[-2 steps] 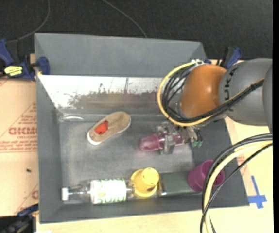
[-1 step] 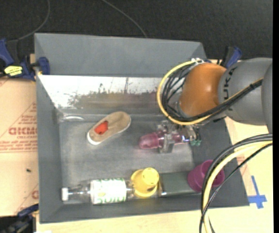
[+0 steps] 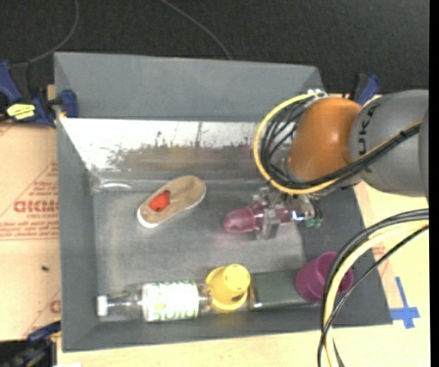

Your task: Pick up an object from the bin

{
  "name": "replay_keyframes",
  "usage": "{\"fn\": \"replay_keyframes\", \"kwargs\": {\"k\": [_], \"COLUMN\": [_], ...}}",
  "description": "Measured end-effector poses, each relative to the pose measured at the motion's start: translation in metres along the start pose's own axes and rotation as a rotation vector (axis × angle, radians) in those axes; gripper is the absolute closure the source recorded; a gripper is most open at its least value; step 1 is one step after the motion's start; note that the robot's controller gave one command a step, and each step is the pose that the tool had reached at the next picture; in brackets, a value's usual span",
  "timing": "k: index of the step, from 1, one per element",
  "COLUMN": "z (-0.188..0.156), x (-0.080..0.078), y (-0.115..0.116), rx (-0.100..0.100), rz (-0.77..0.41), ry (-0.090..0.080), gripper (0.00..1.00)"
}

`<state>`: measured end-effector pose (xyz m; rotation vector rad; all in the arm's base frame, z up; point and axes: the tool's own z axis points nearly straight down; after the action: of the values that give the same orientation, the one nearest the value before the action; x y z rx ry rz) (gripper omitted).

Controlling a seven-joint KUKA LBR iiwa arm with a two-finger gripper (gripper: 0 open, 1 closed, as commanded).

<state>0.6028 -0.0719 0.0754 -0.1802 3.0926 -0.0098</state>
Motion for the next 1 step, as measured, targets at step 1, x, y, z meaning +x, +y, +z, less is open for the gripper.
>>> {"fn": "replay_keyframes", "kwargs": {"k": [1], "z": [-0.0162], "x": [-0.0149], "y": [-0.0042], "rx": [0.0], "rz": [0.001], "ry": [-0.002], "gripper": [1.0]}}
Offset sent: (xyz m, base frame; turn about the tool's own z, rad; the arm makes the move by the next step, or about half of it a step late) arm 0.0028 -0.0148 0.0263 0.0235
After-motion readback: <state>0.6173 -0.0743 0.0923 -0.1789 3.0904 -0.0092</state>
